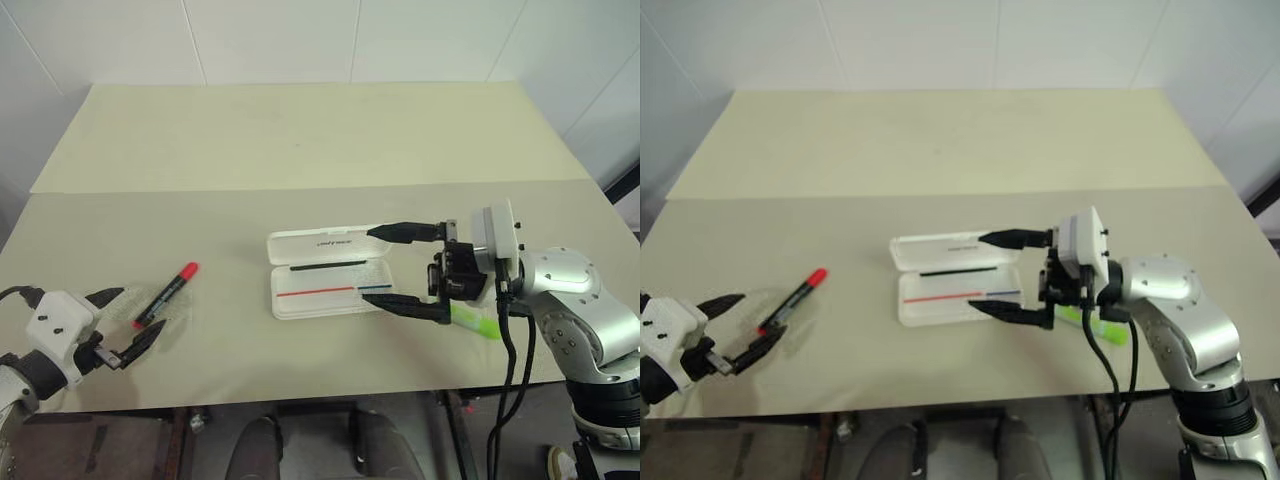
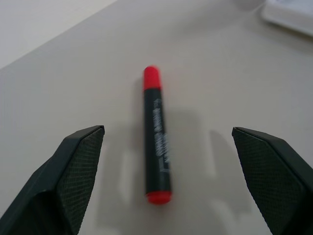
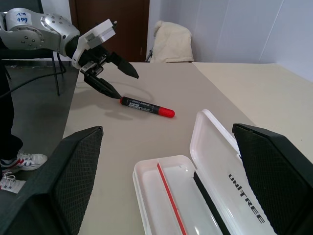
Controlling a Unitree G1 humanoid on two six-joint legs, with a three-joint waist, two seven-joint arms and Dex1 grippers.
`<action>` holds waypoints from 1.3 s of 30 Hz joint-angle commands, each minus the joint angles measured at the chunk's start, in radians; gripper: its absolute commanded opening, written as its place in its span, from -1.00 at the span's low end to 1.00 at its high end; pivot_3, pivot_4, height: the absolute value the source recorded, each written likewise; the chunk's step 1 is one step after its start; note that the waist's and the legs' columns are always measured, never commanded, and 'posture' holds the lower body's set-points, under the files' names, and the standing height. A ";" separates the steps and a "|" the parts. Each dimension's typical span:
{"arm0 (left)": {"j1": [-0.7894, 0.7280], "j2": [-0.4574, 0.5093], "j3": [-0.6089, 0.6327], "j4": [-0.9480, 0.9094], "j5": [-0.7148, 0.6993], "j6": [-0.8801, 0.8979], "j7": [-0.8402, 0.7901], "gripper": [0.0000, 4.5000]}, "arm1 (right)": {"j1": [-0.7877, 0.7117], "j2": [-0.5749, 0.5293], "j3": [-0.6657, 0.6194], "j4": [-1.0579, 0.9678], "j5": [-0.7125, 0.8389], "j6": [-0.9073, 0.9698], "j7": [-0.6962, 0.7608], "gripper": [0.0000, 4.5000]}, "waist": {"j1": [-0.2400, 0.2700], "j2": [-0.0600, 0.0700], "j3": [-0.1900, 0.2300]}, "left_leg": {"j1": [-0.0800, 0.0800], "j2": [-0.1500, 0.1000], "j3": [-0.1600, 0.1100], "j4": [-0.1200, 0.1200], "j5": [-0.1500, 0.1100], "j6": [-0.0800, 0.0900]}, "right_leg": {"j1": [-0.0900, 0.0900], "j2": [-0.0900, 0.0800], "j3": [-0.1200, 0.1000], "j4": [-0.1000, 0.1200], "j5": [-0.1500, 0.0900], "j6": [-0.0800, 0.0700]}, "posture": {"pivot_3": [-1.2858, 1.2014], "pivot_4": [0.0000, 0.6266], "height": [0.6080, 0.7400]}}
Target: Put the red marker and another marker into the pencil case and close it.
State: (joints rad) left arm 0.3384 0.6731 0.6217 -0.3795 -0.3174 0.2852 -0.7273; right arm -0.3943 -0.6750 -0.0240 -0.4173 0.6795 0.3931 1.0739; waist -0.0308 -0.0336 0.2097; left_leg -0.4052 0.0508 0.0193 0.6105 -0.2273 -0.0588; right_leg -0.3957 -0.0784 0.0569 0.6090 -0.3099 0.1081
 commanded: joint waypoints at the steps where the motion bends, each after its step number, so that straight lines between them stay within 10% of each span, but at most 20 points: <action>1: -0.039 -0.009 -0.032 0.066 0.047 -0.051 0.047 0.99 | 0.011 0.003 -0.013 -0.039 0.003 -0.003 -0.021 1.00 | 0.001 0.000 0.000 | 0.000 0.000 0.000 0.000 0.000 0.000 | 0.000 0.000 0.000 0.000 0.000 0.000 | 0.03 -0.52 1.00; 21: -0.231 -0.110 -0.245 0.187 0.007 0.138 0.161 0.99 | -0.009 -0.032 -0.057 -0.061 0.001 0.021 -0.098 1.00 | 0.003 -0.001 -0.001 | 0.001 0.000 0.001 0.003 0.001 0.001 | 0.001 0.001 0.000 0.004 0.003 0.005 | 0.03 -0.52 1.00; 33: -0.148 -0.072 -0.226 0.140 -0.022 0.196 0.130 -0.71 | -0.015 -0.024 -0.051 -0.044 -0.013 0.003 -0.101 1.00 | -0.003 0.001 -0.004 | 0.002 0.000 0.001 0.003 0.001 0.001 | 0.002 0.000 0.001 0.003 0.002 0.004 | 0.03 -0.52 1.00; 39: -0.135 -0.059 -0.213 0.120 -0.045 0.110 0.069 -0.71 | 0.012 -0.025 -0.061 -0.021 -0.021 -0.028 -0.077 1.00 | -0.002 0.001 -0.004 | 0.002 0.000 0.001 0.002 0.000 0.001 | 0.002 0.000 0.001 0.001 0.002 0.003 | 0.03 -0.52 1.00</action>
State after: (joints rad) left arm 0.1810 0.6059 0.4062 -0.2571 -0.3456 0.4169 -0.6238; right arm -0.3823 -0.6966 -0.0481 -0.4271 0.6564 0.3907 0.9846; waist -0.0329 -0.0325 0.2061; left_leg -0.4038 0.0505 0.0208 0.6124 -0.2269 -0.0579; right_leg -0.3941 -0.0787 0.0580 0.6097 -0.3084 0.1109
